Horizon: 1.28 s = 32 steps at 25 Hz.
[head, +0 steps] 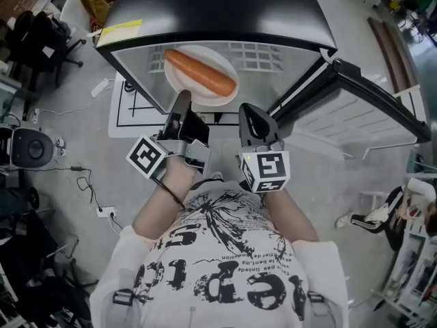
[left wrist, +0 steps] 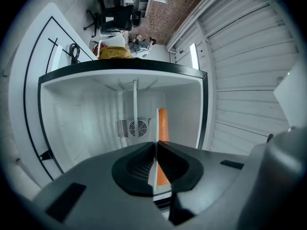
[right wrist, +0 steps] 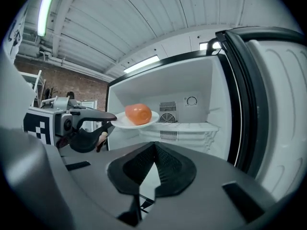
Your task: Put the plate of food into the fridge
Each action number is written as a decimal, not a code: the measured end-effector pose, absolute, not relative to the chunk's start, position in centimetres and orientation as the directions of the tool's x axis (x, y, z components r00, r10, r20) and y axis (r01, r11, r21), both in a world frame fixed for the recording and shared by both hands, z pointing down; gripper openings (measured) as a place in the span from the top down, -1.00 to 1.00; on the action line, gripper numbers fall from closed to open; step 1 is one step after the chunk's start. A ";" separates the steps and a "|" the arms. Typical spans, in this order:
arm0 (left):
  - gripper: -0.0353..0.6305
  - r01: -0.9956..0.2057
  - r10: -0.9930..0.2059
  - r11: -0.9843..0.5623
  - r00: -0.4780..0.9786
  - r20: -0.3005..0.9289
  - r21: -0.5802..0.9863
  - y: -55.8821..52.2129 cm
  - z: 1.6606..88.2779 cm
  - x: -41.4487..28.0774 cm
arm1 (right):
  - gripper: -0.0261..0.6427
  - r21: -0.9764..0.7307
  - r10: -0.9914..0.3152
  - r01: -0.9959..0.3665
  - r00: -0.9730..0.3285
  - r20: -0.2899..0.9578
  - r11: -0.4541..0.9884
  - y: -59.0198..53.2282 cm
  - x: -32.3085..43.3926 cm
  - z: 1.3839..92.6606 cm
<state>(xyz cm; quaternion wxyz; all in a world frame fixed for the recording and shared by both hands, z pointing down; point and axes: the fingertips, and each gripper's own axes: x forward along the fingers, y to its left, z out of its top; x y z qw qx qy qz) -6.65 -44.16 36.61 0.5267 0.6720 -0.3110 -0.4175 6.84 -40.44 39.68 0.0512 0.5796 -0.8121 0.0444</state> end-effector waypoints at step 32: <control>0.81 0.018 -0.952 -0.159 0.263 -0.158 0.987 -48.9 37.8 -3.5 | 0.92 0.001 -0.863 -0.878 -0.470 0.186 0.478 -45.6 9.2 41.7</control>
